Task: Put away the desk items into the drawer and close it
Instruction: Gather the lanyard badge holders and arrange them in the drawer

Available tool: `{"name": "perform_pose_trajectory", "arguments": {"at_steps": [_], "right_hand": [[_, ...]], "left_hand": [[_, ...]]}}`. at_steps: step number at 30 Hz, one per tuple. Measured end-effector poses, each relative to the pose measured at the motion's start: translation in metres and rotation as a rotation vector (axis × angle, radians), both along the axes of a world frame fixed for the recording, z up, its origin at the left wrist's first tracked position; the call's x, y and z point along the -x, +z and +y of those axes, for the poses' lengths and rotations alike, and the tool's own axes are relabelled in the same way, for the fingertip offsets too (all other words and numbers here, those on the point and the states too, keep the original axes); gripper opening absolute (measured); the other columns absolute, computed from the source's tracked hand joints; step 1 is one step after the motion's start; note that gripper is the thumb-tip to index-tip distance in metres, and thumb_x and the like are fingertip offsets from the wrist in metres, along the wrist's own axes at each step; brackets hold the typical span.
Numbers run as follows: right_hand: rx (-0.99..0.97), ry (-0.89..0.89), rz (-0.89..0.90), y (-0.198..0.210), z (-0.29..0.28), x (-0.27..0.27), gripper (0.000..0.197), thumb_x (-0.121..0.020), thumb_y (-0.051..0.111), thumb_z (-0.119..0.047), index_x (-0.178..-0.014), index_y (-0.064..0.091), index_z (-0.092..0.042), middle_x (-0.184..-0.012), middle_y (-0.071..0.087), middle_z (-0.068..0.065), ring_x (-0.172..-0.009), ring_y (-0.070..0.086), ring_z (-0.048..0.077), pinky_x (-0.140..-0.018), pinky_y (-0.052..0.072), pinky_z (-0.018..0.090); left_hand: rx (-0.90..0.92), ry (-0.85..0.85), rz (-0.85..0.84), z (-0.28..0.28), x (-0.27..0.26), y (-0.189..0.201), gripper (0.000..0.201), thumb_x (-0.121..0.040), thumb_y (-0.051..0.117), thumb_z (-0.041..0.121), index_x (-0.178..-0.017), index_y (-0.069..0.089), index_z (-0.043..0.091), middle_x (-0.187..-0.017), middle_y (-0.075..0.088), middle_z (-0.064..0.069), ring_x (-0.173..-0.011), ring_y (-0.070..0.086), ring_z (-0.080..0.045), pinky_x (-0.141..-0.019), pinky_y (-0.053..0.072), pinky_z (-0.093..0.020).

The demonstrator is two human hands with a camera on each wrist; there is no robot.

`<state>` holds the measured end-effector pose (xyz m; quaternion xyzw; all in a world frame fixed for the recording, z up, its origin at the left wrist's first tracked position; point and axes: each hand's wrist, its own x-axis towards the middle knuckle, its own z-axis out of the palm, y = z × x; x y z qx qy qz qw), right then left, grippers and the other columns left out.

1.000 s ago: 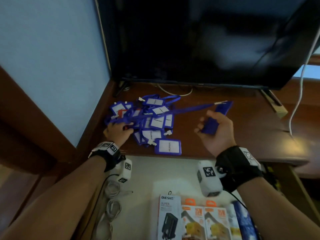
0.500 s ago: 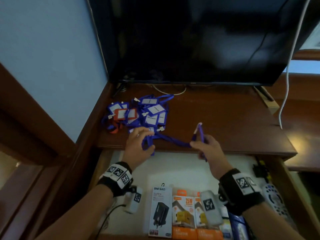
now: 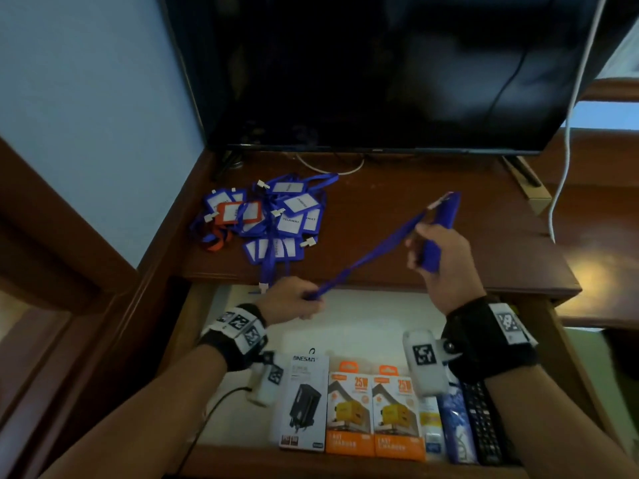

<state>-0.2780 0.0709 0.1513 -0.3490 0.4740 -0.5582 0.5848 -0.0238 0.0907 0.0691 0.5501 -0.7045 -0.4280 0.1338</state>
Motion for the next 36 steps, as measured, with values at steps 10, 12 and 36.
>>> {"name": "perform_pose_trajectory", "arguments": {"at_steps": [10, 12, 36], "right_hand": [[-0.306, 0.032, 0.452, -0.054, 0.025, 0.0, 0.04, -0.077, 0.076, -0.043, -0.071, 0.045, -0.018, -0.057, 0.034, 0.002, -0.042, 0.028, 0.013, -0.041, 0.021, 0.025], [-0.382, 0.187, 0.466, -0.068, 0.04, -0.017, 0.052, -0.069, 0.078, -0.055, -0.069, 0.039, -0.02, -0.058, 0.029, 0.002, -0.044, 0.023, 0.013, -0.047, 0.017, 0.029], [-0.516, 0.459, 0.572, -0.095, 0.069, -0.125, 0.037, -0.077, 0.076, -0.04, -0.086, 0.051, -0.014, -0.054, 0.049, -0.005, -0.047, 0.042, 0.009, -0.048, 0.034, 0.025]], "left_hand": [[0.065, 0.516, 0.247, 0.017, -0.05, 0.025, 0.02, -0.085, 0.069, 0.008, -0.097, 0.064, 0.024, -0.093, 0.068, -0.005, -0.088, 0.063, -0.016, -0.08, 0.048, -0.027], [0.095, 0.498, 0.177, 0.037, -0.047, 0.01, 0.045, -0.074, 0.078, 0.015, -0.113, 0.059, 0.027, -0.11, 0.061, 0.0, -0.106, 0.056, -0.011, -0.091, 0.041, -0.022], [-0.245, -0.425, -1.091, 0.103, -0.108, -0.115, 0.041, -0.095, 0.042, 0.029, -0.132, 0.049, 0.012, -0.143, 0.034, -0.01, -0.124, 0.04, -0.03, -0.102, 0.034, -0.047]]}}
